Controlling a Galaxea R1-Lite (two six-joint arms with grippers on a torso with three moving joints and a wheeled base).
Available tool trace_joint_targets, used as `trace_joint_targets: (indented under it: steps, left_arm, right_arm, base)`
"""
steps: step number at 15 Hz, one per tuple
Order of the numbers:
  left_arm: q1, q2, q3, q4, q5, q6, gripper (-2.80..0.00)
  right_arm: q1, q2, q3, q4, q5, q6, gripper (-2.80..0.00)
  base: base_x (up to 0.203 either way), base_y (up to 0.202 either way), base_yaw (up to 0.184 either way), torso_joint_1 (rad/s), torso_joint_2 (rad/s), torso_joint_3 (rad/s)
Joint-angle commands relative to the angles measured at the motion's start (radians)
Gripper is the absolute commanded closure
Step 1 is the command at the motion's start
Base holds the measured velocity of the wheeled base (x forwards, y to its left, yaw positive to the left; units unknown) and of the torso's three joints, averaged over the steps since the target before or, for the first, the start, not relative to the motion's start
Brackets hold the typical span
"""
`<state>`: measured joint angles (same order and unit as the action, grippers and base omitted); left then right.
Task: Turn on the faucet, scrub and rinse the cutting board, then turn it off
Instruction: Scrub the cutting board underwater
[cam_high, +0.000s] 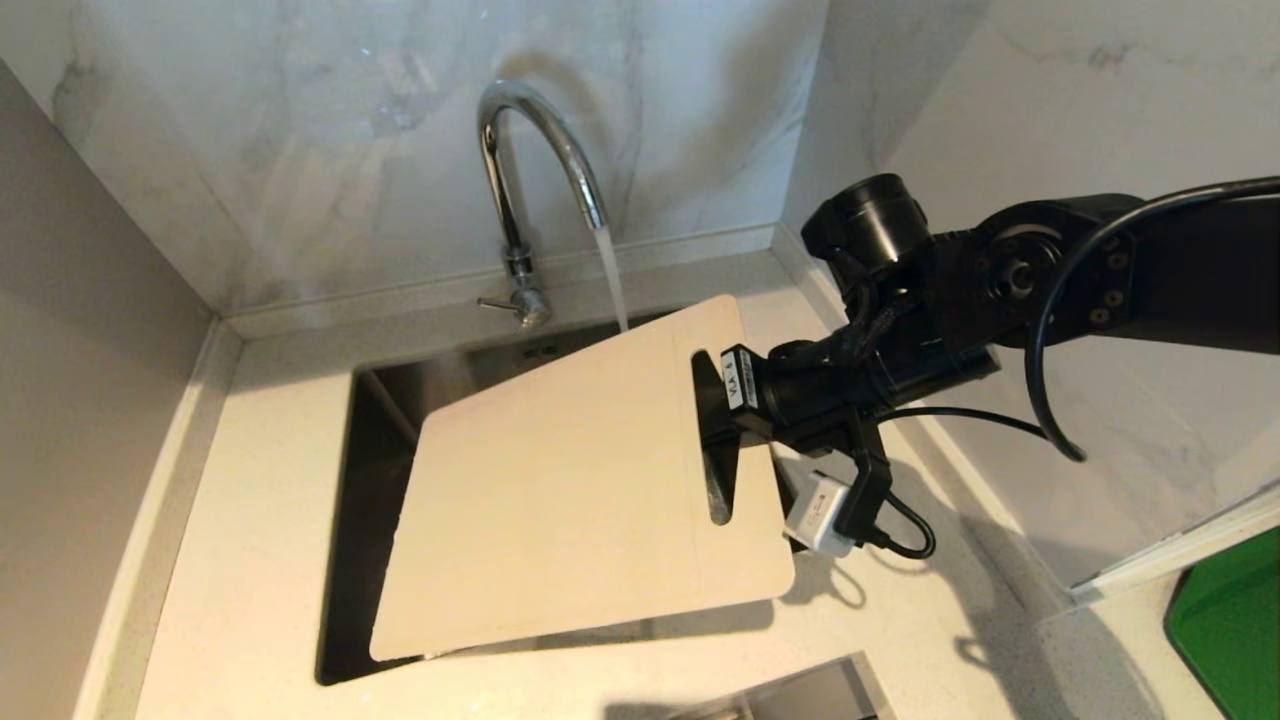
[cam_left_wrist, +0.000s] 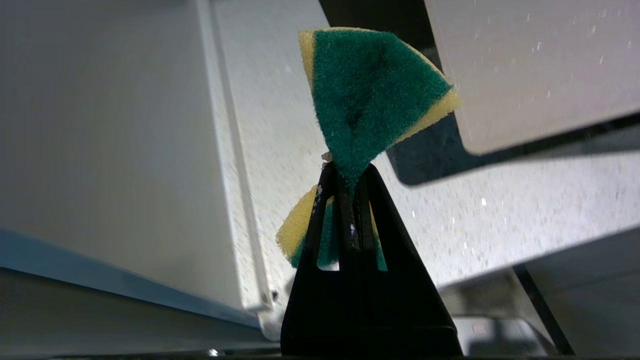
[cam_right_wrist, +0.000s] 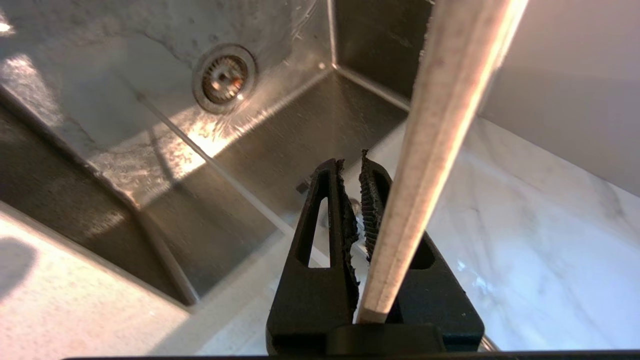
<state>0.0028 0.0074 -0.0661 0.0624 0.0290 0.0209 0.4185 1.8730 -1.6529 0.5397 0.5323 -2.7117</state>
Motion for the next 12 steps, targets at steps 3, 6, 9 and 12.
trace_joint_targets:
  steps: [3,6,9,12]
  left_arm:
    - [0.005,0.309,-0.384,0.124,-0.001,0.02,0.0]
    - [0.004,0.585,-0.629,0.151,-0.043,0.031,0.0]
    - [-0.02,0.771,-0.834,0.163,-0.067,0.062,0.0]
    - [-0.037,0.875,-0.933,0.167,-0.067,0.1,0.0]
  right_arm:
    - [0.0,-0.047,0.097,-0.056,0.003,-0.013,0.0]
    - [0.002,-0.066,0.13,-0.085,0.003,-0.01,0.0]
    - [0.0,-0.066,0.137,-0.096,0.003,-0.011,0.0]
    - [0.0,-0.067,0.136,-0.096,0.004,-0.011,0.0]
  base:
    - [0.0,0.0,0.0,0.0,0.0,0.0]
    - [0.0,0.0,0.0,0.0,0.0,0.0]
    - [0.0,0.0,0.0,0.0,0.0,0.0]
    - [0.0,0.0,0.0,0.0,0.0,0.0]
